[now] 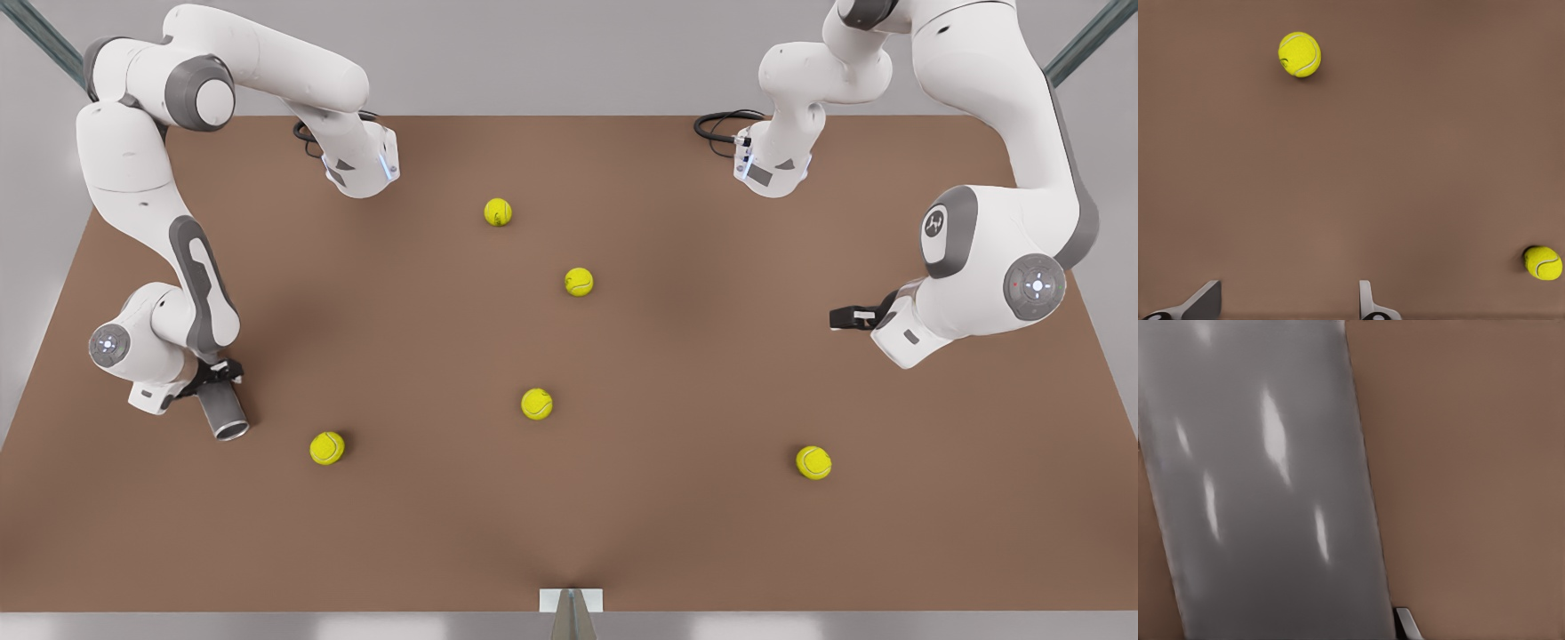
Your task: Put the tennis tube upright
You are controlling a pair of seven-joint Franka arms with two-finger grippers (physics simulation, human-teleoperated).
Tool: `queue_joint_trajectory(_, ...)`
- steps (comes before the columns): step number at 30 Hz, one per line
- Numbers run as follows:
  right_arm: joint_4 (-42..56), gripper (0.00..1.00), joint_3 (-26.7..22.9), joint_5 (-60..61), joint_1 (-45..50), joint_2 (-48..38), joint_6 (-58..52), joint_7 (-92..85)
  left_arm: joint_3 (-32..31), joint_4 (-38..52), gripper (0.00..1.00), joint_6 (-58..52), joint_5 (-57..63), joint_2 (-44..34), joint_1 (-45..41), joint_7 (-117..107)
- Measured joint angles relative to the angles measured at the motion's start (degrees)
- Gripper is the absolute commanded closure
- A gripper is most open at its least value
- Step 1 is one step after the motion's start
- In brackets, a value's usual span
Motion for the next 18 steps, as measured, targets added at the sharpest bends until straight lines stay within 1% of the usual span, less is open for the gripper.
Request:
queue_joint_trajectory(6, 0.4, 0.29, 0.3, 0.0, 0.0, -0.7, -0.2, -1.7, 0.0, 0.0, 0.0, 0.0, 0.0, -0.1, 0.0, 0.0)
queue_joint_trajectory(8, 0.5, 0.29, 1.6, 0.0, 0.2, -2.5, -1.2, -2.1, 0.0, 0.0, 0.0, 0.0, 0.0, -0.1, 0.0, 0.0)
queue_joint_trajectory(10, 0.5, 0.29, 5.7, 0.0, 0.5, -5.9, -3.7, -2.6, 0.0, 0.0, 0.0, 0.0, 0.0, -0.1, 0.1, 0.0)
queue_joint_trajectory(12, 1.0, 0.29, 11.5, -0.2, 1.8, -8.4, -6.5, -3.1, 0.0, -0.2, 0.0, 0.0, 0.0, 0.1, 0.2, 0.0)
queue_joint_trajectory(14, 2.9, 0.29, 14.4, -0.3, 8.6, -9.2, -9.2, -3.4, 0.1, -0.9, 0.0, 0.2, -0.1, 0.2, 0.5, 0.0)
queue_joint_trajectory(18, 6.9, 0.29, 15.3, -0.7, 25.9, -9.3, -12.7, -3.8, 0.1, -1.7, 0.0, 0.3, -0.2, 0.2, 0.5, 0.0)
